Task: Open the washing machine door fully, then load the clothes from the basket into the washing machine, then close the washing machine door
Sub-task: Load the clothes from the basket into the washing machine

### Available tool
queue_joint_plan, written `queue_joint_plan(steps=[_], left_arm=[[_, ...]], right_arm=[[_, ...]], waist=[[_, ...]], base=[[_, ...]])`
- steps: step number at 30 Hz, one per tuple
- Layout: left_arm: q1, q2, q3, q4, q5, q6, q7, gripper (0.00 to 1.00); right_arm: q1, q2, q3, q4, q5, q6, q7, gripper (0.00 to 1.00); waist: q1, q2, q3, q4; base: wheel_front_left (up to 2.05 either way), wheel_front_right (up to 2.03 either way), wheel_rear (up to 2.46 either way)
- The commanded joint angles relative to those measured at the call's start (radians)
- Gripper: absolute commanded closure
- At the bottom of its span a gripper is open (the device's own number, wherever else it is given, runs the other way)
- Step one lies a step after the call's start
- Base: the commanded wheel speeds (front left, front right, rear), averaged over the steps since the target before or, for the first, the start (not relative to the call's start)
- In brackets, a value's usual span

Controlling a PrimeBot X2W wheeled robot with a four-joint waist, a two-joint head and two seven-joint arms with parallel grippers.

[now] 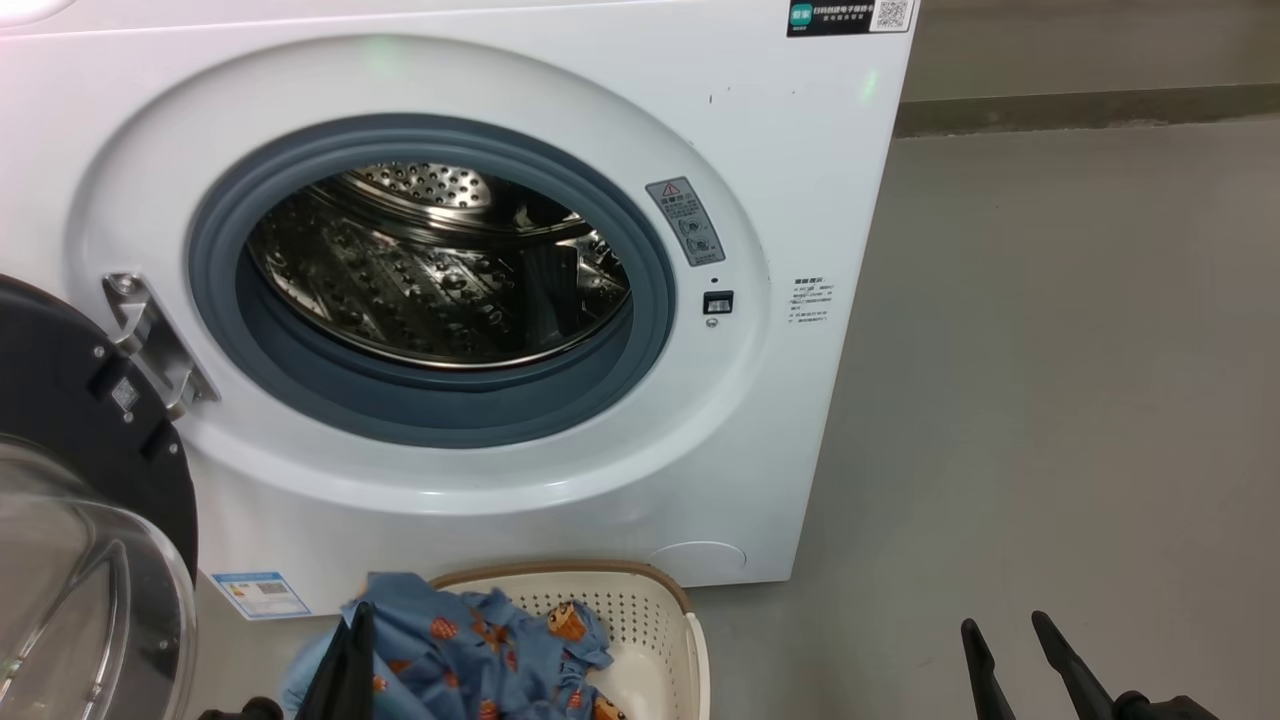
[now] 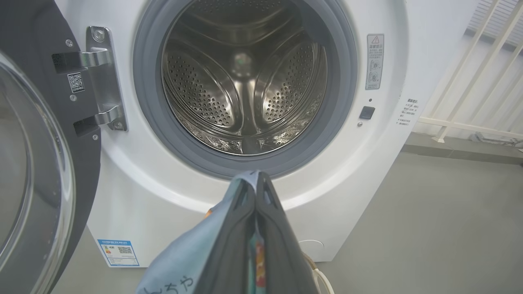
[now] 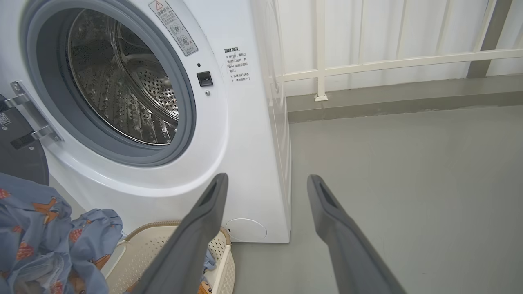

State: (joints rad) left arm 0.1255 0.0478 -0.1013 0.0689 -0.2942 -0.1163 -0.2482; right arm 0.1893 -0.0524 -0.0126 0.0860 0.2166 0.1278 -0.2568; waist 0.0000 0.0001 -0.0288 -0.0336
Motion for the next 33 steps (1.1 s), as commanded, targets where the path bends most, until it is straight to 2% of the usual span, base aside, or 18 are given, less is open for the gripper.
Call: queue_joint_plan(steps=[1, 19, 33], left_arm=[[-0.035, 0.003, 0.037, -0.034, 0.011, -0.002, -0.014, 1.00], [-0.047, 0.002, 0.042, -0.052, 0.007, -0.004, -0.014, 1.00], [-0.100, 0.004, 0.043, -0.056, -0.027, -0.008, -0.014, 1.00]], right_arm=[[-0.024, -0.007, 0.021, -0.025, -0.013, 0.003, -0.005, 0.00], [-0.033, -0.001, 0.024, -0.024, -0.013, 0.003, -0.005, 0.00], [-0.052, 0.002, 0.037, -0.022, -0.010, 0.003, -0.005, 0.00]], waist=[[0.0000, -0.0001, 0.001, 0.000], [0.0000, -0.0001, 0.017, -0.001], [0.0000, -0.0001, 0.041, -0.055]], base=[[0.00, 0.00, 0.00], [0.00, 0.00, 0.00], [0.00, 0.00, 0.00]])
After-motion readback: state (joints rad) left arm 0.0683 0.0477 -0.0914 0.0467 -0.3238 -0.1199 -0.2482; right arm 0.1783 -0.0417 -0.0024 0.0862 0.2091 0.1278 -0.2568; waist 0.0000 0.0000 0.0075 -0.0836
